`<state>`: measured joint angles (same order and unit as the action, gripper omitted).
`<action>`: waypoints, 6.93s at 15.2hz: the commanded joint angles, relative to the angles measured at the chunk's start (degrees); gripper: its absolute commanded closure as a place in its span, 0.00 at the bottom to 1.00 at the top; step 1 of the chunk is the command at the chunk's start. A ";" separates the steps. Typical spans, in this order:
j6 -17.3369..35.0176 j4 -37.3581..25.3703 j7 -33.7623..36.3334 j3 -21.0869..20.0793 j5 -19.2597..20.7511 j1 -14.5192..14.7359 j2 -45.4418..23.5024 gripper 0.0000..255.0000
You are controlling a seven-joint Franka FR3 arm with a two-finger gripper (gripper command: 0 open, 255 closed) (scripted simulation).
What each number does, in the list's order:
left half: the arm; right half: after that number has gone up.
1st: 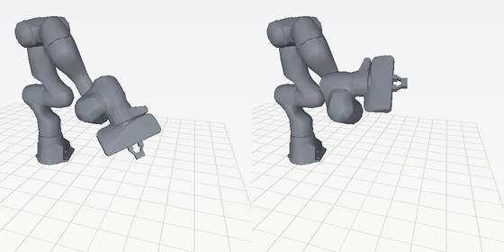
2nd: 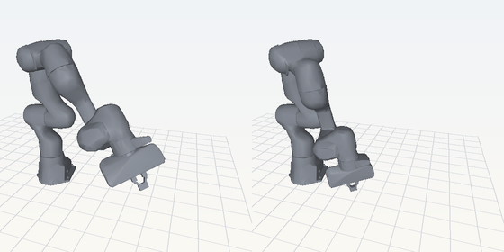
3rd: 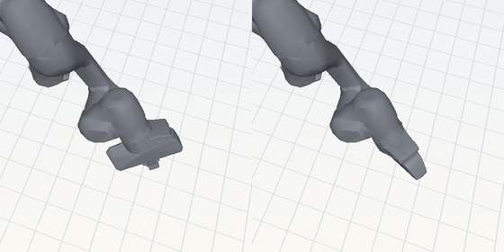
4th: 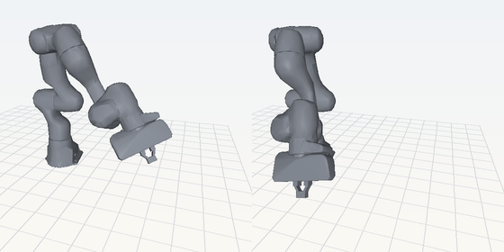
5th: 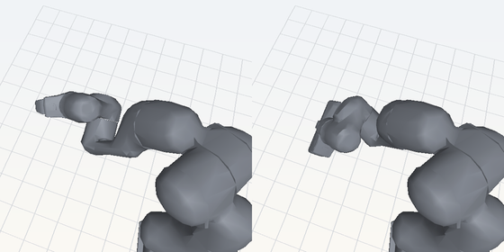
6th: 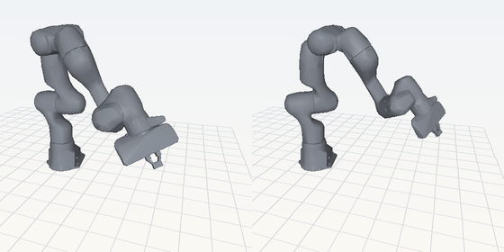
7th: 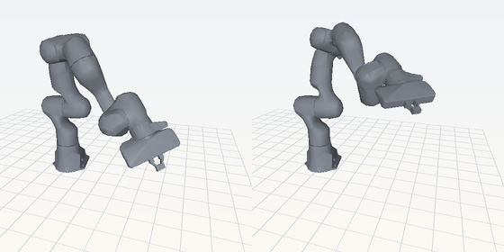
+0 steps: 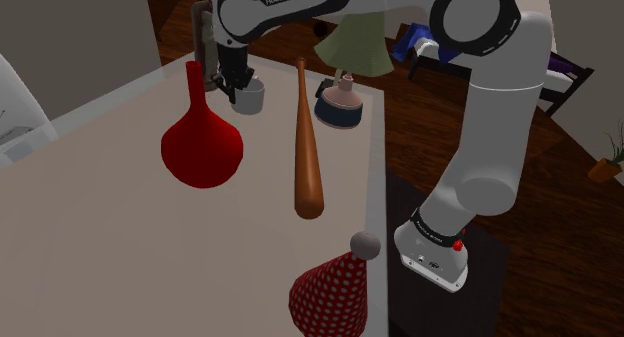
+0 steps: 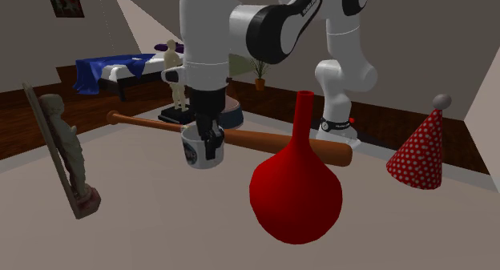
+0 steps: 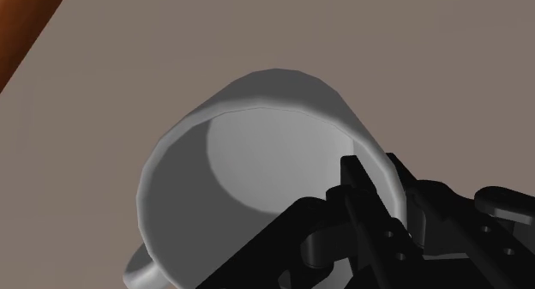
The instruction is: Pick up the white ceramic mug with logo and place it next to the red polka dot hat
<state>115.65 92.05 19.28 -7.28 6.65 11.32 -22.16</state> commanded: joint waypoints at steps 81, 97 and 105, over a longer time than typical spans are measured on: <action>-30.86 -8.12 41.83 -19.59 -2.12 24.83 20.01 1.00; -26.65 -7.09 54.62 -25.09 0.28 31.90 15.23 1.00; -20.04 0.63 54.53 -24.82 -0.40 31.30 16.57 1.00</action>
<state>94.84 91.73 73.87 -32.14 6.37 42.71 -5.84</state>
